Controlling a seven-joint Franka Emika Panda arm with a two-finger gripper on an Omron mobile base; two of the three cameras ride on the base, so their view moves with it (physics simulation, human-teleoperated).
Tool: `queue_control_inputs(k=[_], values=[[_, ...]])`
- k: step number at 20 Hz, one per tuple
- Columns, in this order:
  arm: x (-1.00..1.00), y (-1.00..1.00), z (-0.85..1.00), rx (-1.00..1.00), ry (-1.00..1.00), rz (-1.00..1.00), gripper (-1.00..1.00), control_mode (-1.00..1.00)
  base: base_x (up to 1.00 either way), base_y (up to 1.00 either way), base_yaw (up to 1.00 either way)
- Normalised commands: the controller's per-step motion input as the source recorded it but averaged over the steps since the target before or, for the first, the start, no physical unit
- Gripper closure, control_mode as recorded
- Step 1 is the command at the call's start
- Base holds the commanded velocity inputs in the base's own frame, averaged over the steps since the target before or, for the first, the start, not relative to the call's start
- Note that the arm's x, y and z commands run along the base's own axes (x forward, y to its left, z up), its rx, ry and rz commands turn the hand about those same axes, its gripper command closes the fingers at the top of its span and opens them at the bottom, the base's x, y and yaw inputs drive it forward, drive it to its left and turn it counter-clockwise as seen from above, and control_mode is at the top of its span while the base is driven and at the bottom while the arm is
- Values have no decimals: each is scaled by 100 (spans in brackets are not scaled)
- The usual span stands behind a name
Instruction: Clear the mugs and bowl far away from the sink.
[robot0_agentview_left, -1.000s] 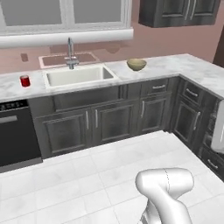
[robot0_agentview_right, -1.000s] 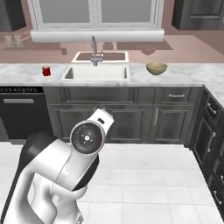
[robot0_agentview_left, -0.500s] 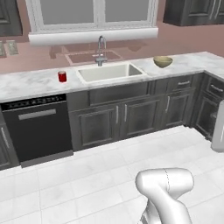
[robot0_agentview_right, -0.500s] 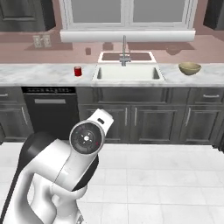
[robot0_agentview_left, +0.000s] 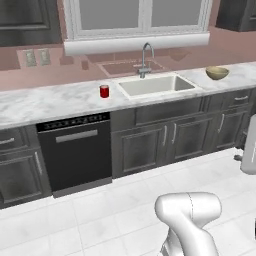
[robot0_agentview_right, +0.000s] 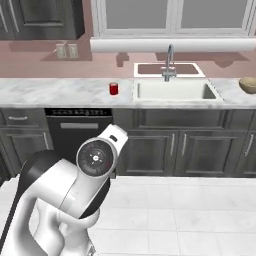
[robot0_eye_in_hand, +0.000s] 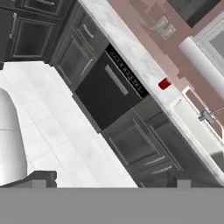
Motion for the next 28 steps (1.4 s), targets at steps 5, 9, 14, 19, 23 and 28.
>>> queue_control_inputs(k=[5,9,14,19,23,28], values=[[0,0,0,0,0,0,-100,100,89,39,0],[0,0,0,0,0,0,-100,100,93,11,0],[0,0,0,0,0,0,-100,100,90,0,0],[0,0,0,0,0,0,-100,100,86,2,0],[0,0,0,0,0,0,-100,100,81,3,0],[0,0,0,0,0,0,-100,100,79,0,0]])
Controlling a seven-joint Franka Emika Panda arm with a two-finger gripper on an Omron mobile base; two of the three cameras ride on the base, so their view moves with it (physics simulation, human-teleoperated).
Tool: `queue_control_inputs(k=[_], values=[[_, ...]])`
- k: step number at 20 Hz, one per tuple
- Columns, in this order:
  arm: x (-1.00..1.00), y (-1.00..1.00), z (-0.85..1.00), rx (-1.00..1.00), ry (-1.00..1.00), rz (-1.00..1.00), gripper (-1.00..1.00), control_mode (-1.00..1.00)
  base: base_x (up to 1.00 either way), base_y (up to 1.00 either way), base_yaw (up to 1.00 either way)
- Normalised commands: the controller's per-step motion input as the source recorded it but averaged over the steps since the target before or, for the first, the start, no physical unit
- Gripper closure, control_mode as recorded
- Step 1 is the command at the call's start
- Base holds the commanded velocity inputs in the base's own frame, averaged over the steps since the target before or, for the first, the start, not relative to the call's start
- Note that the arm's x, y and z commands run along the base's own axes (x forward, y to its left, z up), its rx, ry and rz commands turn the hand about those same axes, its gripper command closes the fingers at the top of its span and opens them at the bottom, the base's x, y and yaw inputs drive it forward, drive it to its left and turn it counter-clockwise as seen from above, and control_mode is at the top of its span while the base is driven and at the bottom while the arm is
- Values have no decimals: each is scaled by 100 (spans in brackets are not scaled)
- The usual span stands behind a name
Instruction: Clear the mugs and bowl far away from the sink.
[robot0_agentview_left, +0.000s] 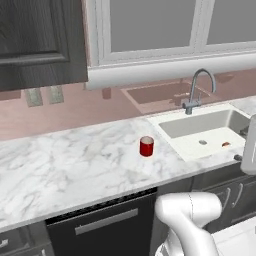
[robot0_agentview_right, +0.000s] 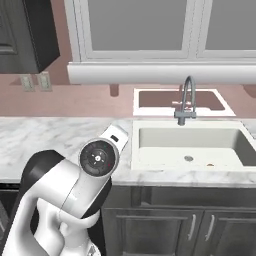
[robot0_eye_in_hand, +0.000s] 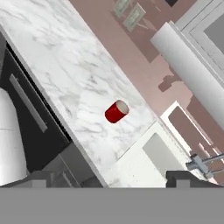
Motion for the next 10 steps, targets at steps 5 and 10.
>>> queue_control_inputs(k=[5,10], values=[[0,0,0,0,0,0,-100,100,87,0,0],[0,0,0,0,0,0,-100,100,92,0,4]])
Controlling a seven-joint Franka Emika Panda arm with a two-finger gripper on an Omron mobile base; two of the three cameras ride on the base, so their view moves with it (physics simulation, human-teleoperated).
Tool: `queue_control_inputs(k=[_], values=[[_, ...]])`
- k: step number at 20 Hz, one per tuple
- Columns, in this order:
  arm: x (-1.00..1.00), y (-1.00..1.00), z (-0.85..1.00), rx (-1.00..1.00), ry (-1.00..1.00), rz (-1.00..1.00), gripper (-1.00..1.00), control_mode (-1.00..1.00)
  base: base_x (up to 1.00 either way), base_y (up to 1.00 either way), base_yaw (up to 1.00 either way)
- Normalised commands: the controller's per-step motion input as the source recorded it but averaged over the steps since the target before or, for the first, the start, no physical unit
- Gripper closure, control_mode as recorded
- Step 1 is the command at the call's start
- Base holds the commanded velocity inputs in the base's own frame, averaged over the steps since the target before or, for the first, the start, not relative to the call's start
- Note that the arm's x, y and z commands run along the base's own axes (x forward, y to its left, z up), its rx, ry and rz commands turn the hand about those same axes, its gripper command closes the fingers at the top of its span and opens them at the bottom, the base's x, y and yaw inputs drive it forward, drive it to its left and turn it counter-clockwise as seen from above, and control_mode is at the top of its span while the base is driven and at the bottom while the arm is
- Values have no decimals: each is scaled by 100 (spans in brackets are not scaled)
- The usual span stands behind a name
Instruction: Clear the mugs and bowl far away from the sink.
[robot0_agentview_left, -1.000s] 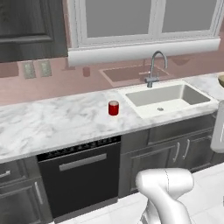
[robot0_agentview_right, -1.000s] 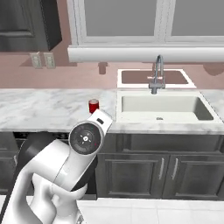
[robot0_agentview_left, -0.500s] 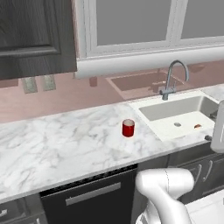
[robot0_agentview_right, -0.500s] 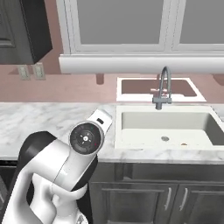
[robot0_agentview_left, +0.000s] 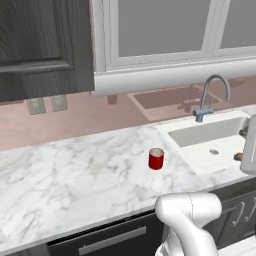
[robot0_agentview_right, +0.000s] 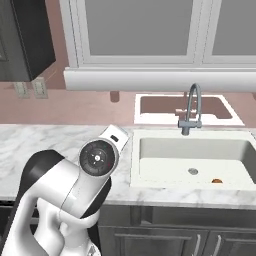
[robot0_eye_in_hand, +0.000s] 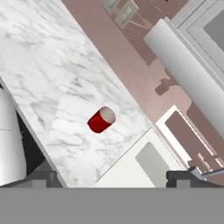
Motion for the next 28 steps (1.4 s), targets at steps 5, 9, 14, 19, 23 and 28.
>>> queue_control_inputs(k=[5,9,14,19,23,28], values=[[0,0,0,0,0,0,-100,100,81,0,13],[0,0,0,0,0,0,-100,100,51,0,19],[0,0,0,0,0,0,-100,100,48,0,19],[0,0,0,0,0,0,-100,100,27,0,16],[0,0,0,0,0,0,-100,100,1,0,6],[0,0,0,0,0,0,-100,-100,0,0,0]])
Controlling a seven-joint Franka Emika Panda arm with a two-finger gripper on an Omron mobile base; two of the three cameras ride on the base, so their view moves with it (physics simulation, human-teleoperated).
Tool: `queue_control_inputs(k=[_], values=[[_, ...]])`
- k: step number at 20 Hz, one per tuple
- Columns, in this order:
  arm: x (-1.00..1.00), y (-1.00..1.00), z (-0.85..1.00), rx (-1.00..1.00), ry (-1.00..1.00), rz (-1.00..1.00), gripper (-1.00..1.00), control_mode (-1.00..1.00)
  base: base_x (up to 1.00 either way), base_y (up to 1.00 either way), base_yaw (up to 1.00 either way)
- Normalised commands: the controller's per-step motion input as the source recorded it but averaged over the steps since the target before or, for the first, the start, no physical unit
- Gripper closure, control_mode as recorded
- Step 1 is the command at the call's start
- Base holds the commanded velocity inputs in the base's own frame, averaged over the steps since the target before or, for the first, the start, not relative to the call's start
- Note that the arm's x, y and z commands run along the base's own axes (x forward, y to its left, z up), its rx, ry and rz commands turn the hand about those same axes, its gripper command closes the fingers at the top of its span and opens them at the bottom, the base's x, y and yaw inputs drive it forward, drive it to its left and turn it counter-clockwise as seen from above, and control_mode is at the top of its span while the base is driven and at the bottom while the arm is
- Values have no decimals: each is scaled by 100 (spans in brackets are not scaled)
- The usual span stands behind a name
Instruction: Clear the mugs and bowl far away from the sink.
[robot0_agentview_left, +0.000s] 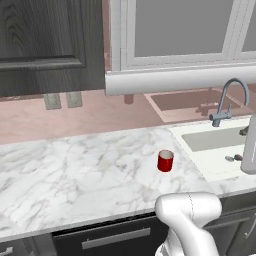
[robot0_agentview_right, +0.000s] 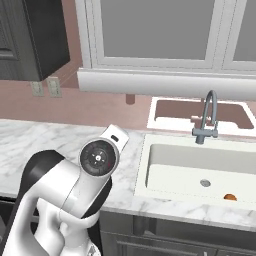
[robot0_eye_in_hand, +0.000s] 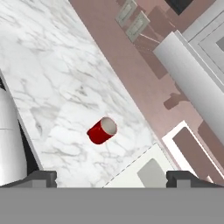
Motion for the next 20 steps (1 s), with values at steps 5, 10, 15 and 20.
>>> queue_control_inputs(k=[5,10,15,20], values=[[0,0,0,0,1,0,-100,-100,0,0,0],[2,0,0,0,3,0,-100,-100,0,0,0],[3,6,0,0,4,-9,-100,-100,0,0,0],[17,2,4,13,4,-27,-100,-100,0,0,0]])
